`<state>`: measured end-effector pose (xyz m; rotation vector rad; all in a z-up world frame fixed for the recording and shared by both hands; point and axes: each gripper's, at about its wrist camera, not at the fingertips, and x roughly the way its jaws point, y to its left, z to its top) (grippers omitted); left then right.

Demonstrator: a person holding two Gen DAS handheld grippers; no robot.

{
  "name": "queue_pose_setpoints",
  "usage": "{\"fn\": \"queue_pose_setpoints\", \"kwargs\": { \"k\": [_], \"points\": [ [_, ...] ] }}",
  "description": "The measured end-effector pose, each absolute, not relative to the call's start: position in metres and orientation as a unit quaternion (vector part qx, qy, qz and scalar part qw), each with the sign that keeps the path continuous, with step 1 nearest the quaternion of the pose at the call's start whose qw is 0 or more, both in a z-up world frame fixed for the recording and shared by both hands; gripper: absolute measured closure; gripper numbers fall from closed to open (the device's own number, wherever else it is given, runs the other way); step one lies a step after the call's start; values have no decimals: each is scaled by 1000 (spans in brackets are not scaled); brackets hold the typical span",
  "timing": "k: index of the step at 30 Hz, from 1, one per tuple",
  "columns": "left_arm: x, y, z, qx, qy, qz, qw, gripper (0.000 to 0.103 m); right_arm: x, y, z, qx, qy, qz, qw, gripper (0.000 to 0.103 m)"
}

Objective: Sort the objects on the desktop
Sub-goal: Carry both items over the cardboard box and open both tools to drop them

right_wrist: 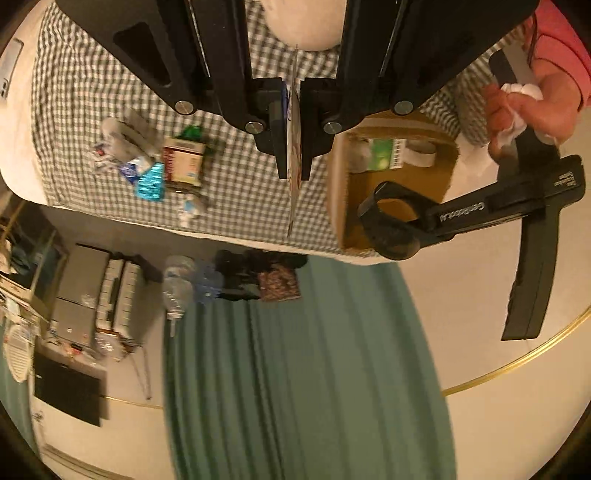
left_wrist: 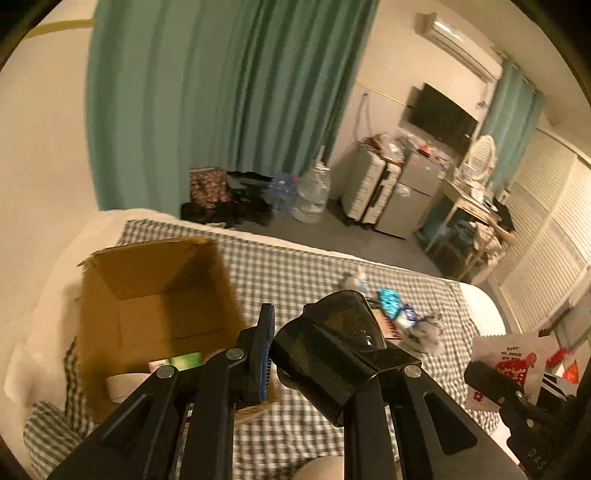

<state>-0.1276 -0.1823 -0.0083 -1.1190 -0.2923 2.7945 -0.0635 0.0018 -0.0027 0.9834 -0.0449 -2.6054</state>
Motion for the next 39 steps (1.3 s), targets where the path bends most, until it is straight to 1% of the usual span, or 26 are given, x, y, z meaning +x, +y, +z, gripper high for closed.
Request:
{"fn": "queue_pose_setpoints", "kwargs": {
  "k": [7,14,20,22,23,24,25,26,27,30,33,35,36,39],
  "points": [
    [-128,-238,-37,-385,-92,918,10,87,-84,-52,-25,374,-10,-900,223,100],
    [-143,-290,-78,-423,-94,900,-34,87,-133,-124,-69,439,-1,-855,277,99],
    [-159,-310,-108,-454,-90,885,-49,87,-171,-154,-95,460,-4,-844,276,99],
    [-162,-310,-114,-461,-81,882,-55,83,-180,-157,-103,461,-4,-844,273,98],
    [-165,-311,-119,-472,-79,876,-62,78,-185,-157,-107,463,-6,-843,273,95],
    [-168,-312,-124,-484,-80,869,-68,61,-187,-157,-109,466,-8,-843,270,76],
    [-171,-313,-128,-497,-84,860,-76,38,-189,-155,-109,471,-11,-842,263,59],
    [-174,-316,-134,-510,-88,851,-90,31,-192,-153,-113,481,-13,-840,249,23],
    [-175,-319,-138,-513,-91,848,-99,26,-194,-150,-113,485,-18,-841,239,13],
    [-175,-322,-145,-525,-93,837,-123,21,-193,-132,-110,477,-57,-846,233,13],
    [-170,-318,-144,-528,-92,836,-121,19,-189,-112,-107,473,-90,-848,221,13],
    [-164,-310,-136,-521,-73,841,-126,16,-184,-99,-103,465,-100,-855,208,13],
    [-163,-307,-132,-518,-63,843,-128,10,-180,-94,-100,461,-102,-858,204,13],
    [-159,-298,-117,-506,-49,850,-138,9,-175,-76,-95,458,-109,-863,184,13]
  ]
}}
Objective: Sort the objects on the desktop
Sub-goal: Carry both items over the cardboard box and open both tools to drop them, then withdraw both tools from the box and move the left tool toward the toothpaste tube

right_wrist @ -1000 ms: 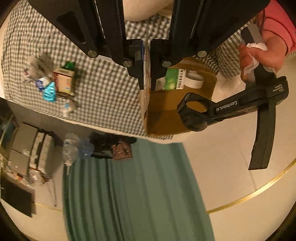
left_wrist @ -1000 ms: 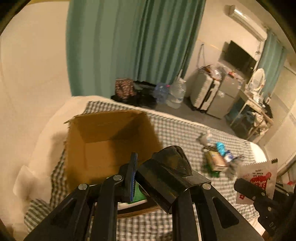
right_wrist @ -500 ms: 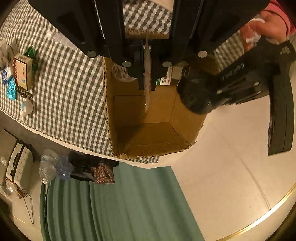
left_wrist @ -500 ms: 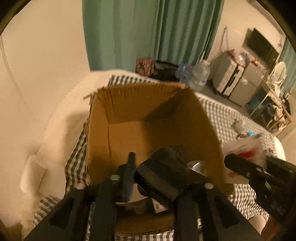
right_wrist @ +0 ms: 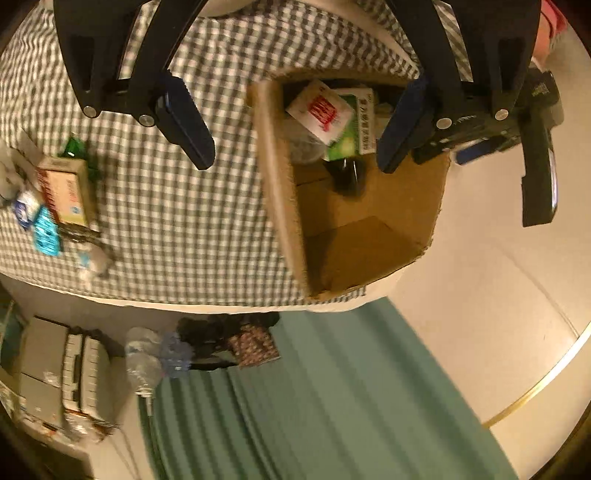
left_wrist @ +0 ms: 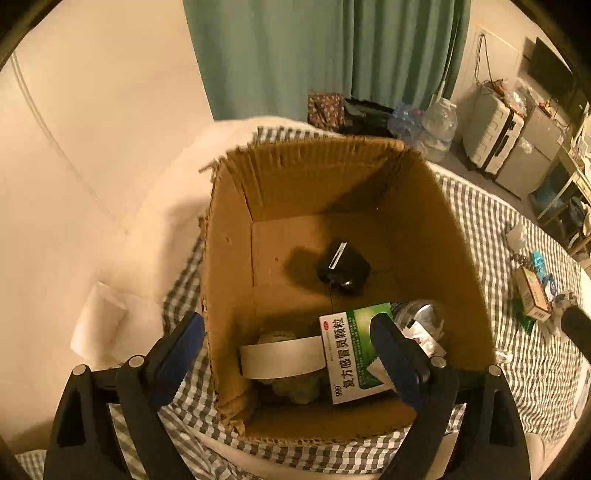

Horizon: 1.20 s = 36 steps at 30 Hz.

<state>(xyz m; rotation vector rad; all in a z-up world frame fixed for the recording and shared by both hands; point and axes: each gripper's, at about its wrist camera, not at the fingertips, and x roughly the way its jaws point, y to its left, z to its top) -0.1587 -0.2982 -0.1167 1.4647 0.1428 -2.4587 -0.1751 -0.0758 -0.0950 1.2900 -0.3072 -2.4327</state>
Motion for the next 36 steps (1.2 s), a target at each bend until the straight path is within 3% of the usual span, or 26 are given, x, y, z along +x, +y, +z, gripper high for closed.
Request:
{"fn": "queue_pose_setpoints", "kwargs": {
  "k": [8,13,19,28,36],
  "points": [
    [-120,-266,-71,456,83,-878,118,8,-131,-14,-66,431,-117,-884,138,13],
    [-92,-231,-40,406,110,-900,111,1,-93,21,-36,387,-103,-908,121,13],
    [-64,-185,-22,371,80,-921,94,0,-52,52,-20,337,-58,-937,76,11],
    [-37,-131,-34,333,72,-937,74,0,-23,67,-36,313,-17,-949,45,8],
    [-54,-81,-71,342,-14,-939,30,0,-40,89,-55,323,-38,-945,36,8]
  ]
}}
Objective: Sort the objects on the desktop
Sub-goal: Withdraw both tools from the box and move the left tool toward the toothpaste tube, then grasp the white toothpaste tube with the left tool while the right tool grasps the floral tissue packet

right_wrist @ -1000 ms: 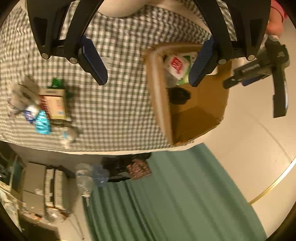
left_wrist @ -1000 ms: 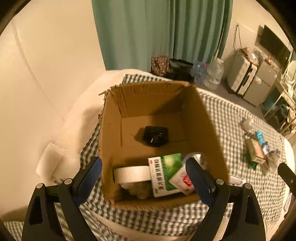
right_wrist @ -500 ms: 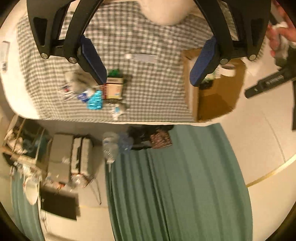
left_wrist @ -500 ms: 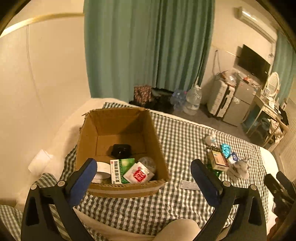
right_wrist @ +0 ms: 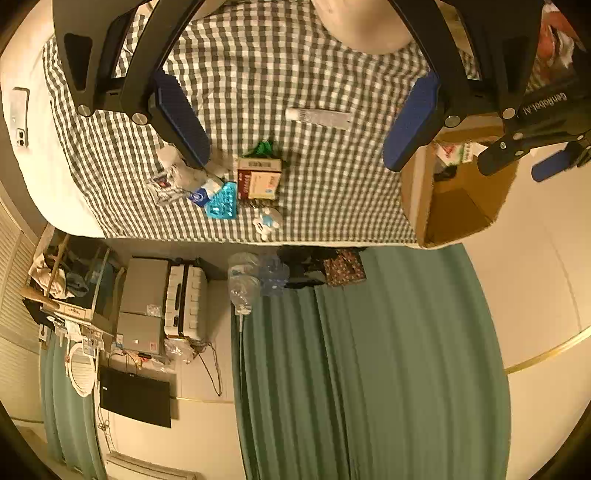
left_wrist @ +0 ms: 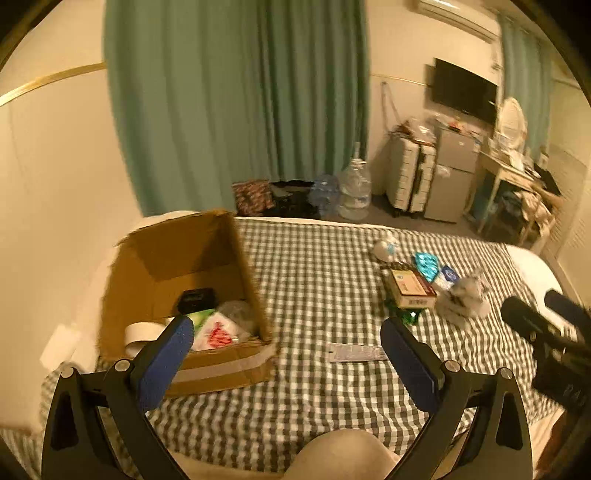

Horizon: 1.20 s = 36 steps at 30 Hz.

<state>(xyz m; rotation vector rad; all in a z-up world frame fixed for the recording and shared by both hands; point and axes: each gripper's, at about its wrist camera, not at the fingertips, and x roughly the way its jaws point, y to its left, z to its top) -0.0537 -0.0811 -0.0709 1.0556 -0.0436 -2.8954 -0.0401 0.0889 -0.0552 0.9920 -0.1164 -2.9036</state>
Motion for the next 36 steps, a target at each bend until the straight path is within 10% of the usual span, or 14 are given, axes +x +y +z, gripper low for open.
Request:
{"fn": "queue_pose_setpoints", "kwargs": {
  "k": [36],
  "points": [
    [-221,34,-311,597,-36,-801,22,0,-137,259,-241,427,-190,-880,-87,8]
  ]
}}
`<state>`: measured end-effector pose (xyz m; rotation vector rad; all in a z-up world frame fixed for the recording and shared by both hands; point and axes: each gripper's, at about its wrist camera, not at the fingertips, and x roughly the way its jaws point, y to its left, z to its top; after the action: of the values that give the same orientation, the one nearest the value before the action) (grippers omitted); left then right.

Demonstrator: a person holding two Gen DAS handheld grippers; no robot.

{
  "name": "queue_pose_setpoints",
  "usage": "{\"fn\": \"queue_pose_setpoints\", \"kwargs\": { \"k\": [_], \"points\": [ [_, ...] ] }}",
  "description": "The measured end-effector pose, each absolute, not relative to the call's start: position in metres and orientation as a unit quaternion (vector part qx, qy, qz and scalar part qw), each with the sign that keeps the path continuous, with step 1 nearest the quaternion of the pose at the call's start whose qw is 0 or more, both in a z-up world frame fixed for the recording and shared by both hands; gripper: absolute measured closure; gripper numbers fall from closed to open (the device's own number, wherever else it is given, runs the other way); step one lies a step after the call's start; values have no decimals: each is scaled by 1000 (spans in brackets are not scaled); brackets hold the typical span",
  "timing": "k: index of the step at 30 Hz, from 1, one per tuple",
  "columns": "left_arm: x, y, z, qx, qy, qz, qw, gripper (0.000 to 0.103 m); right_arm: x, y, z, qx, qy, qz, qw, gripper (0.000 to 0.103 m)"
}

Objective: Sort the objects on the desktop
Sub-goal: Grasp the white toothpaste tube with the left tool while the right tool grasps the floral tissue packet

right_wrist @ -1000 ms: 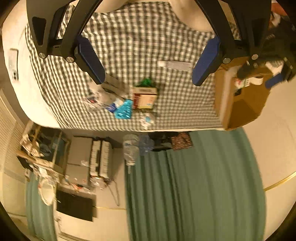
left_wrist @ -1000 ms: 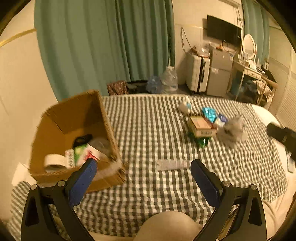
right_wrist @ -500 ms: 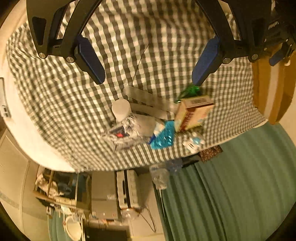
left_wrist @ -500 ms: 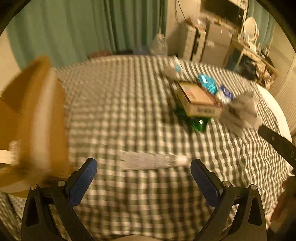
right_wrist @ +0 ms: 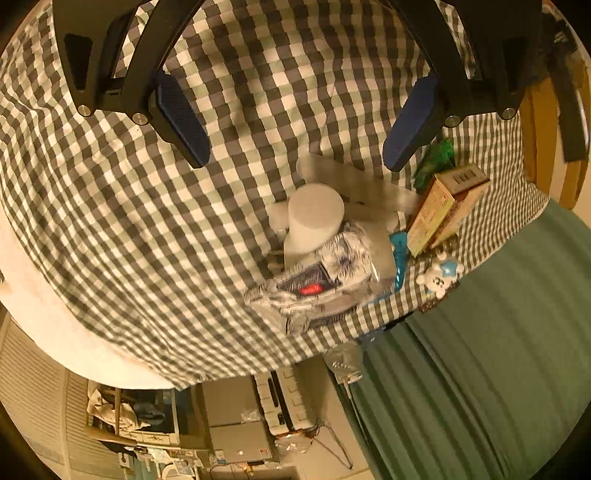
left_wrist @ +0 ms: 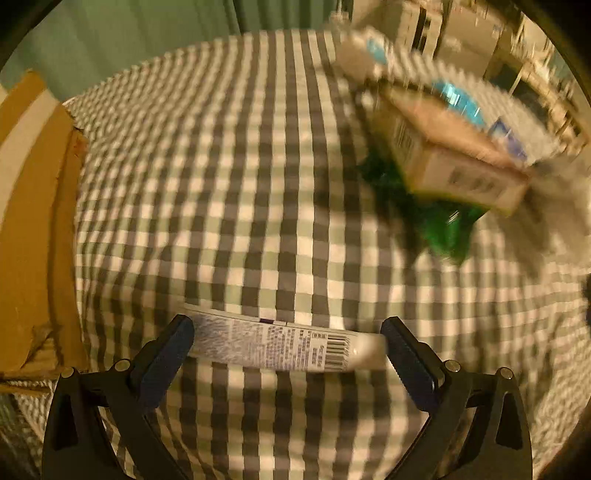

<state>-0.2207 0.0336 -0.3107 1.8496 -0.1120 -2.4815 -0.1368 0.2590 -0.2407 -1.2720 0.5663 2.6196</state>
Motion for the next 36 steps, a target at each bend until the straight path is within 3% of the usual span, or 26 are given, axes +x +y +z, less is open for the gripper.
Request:
{"fn": "queue_pose_setpoints", "kwargs": {
  "k": [5,10,12,21,22,23,25,27,33,36],
  "points": [
    [-219,33,-311,600,-34,-799,16,5,-137,252,-235,-422,170,886,86,8],
    [-198,36,-294,595,-61,-801,-28,30,-146,255,-222,-412,174,891,80,8],
    [-190,35,-288,590,-65,-804,-42,35,-156,258,-216,-410,179,891,80,8],
    [-174,-1,-268,585,-25,-807,-78,35,-217,272,-230,-427,236,870,68,8],
    [-173,-1,-270,586,-32,-806,-74,28,-224,271,-235,-435,238,866,60,10],
    [-175,-4,-275,592,-35,-802,-69,26,-229,269,-241,-445,233,863,56,31],
    [-183,-5,-284,604,-31,-794,-65,22,-230,263,-245,-455,190,867,74,60],
    [-188,-13,-285,606,-22,-793,-64,21,-219,263,-242,-443,192,874,57,66],
    [-187,-19,-287,621,-7,-782,-48,16,-172,256,-224,-444,163,878,68,67],
    [-177,-33,-290,650,45,-758,-32,16,-144,250,-214,-442,159,880,68,67]
  ]
}}
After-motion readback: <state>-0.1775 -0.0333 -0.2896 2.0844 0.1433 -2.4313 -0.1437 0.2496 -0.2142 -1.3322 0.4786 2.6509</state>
